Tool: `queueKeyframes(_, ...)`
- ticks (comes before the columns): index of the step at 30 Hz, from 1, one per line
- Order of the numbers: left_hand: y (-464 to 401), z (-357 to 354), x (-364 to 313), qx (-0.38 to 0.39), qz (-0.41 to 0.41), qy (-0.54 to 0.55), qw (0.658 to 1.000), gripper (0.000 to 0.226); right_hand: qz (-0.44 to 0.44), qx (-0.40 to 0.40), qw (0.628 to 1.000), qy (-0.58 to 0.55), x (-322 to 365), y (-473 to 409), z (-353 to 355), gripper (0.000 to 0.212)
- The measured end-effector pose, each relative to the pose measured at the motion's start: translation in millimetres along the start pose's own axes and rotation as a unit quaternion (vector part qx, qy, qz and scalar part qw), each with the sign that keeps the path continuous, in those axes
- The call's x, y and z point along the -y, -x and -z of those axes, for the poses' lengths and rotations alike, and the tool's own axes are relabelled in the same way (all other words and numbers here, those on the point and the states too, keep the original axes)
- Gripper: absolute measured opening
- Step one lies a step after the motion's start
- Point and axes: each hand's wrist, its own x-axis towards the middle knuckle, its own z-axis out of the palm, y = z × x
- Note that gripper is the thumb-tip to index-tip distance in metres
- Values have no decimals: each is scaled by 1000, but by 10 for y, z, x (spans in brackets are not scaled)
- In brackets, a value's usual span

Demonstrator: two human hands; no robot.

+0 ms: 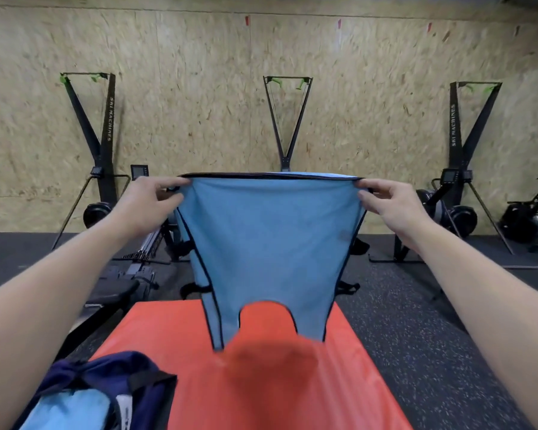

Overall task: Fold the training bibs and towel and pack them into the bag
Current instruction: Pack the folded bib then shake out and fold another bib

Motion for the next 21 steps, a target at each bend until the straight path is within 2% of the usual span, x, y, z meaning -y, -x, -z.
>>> queueKeyframes(8,1376,2,79,40,19,26,999,23,-43,24,999,-16,-352,1328,214,22)
queueKeyframes(14,2626,-95,270,59,57,42,996,22,-94,81,992,-30,-689,2501,308,23)
queueKeyframes(18,3314,-238,428,72,78,35,994,35,-140,118,982,-36,-947,3182,312,25)
queueKeyframes(21,3700,-374,494,104,87,21,991,34,-178,128,975,-43,-1142,3502,307,28)
